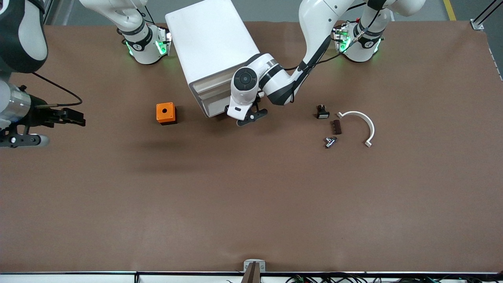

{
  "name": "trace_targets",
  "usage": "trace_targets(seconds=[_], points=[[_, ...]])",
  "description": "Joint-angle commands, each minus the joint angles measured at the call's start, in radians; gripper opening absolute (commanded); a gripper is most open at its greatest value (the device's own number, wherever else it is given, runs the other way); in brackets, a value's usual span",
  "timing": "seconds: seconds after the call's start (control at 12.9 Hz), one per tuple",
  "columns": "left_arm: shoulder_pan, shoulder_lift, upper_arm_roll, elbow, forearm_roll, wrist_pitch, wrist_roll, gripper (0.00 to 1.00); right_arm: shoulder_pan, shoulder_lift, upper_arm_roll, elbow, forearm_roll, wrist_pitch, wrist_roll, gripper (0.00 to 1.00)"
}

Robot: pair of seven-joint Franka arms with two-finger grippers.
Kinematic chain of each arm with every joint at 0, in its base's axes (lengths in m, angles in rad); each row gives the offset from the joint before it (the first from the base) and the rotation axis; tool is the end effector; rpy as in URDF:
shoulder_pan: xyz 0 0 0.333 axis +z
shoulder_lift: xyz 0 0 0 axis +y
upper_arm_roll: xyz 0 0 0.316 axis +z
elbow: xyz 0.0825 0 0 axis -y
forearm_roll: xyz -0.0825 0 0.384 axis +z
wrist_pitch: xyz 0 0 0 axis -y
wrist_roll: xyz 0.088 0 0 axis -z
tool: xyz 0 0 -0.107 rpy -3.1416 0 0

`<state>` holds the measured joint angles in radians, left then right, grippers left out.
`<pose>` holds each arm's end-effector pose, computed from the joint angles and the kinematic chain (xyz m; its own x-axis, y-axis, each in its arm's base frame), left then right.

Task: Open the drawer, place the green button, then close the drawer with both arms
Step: 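Push the drawer shut with the left gripper while the right gripper withdraws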

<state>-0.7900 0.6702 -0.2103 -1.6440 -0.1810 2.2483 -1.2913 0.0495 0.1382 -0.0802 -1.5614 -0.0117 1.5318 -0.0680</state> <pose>0.3779 -0.5678 0.2270 0.8665 0.4189 -0.2713 0.4347 -0.9006 -0.0020 0.5852 -0.0165 0.5472 0.9852 0.0362 -0.1677 0.0386 -0.9992 0.0113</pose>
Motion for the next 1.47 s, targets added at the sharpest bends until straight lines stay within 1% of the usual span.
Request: trace_targets(seconds=[0.0, 0.23, 0.31, 0.62, 0.7, 0.93, 1.01, 1.16, 1.24, 1.4], points=[[-0.001, -0.014, -0.012, -0.019, -0.075, 0.016, -0.010, 1.00, -0.040, 0.001, 0.022, 0.052, -0.028, -0.041, -0.022, 1.00], [-0.001, -0.006, -0.014, -0.019, -0.210, 0.019, 0.006, 1.00, -0.046, 0.008, 0.022, 0.087, -0.037, -0.041, -0.019, 1.00], [0.000, -0.006, -0.014, -0.019, -0.233, 0.019, 0.007, 1.00, -0.045, 0.008, 0.023, 0.099, -0.042, -0.053, -0.018, 1.00], [-0.001, 0.000, -0.014, -0.016, -0.253, 0.024, 0.009, 1.00, -0.045, 0.011, 0.023, 0.211, -0.060, -0.169, -0.015, 1.00], [-0.001, -0.003, -0.012, -0.016, -0.252, 0.022, 0.009, 1.00, -0.045, 0.011, 0.022, 0.230, -0.053, -0.194, -0.016, 1.00], [0.029, -0.023, -0.003, -0.002, -0.233, 0.022, 0.007, 1.00, -0.033, -0.006, 0.031, 0.233, -0.050, -0.214, 0.007, 1.00], [0.053, -0.040, -0.001, 0.001, -0.213, 0.020, 0.007, 1.00, -0.040, -0.012, 0.030, 0.227, -0.041, -0.216, 0.002, 1.00], [0.115, -0.099, -0.003, 0.001, -0.122, 0.008, 0.009, 1.00, -0.040, -0.035, 0.028, 0.218, -0.040, -0.231, -0.003, 1.00], [0.158, -0.139, -0.003, 0.004, -0.082, -0.010, 0.029, 1.00, -0.042, -0.060, 0.027, 0.196, -0.028, -0.233, -0.003, 1.00], [0.243, -0.204, -0.001, 0.053, -0.066, -0.125, 0.126, 0.99, -0.068, -0.106, 0.025, 0.163, -0.005, -0.268, -0.003, 1.00]])
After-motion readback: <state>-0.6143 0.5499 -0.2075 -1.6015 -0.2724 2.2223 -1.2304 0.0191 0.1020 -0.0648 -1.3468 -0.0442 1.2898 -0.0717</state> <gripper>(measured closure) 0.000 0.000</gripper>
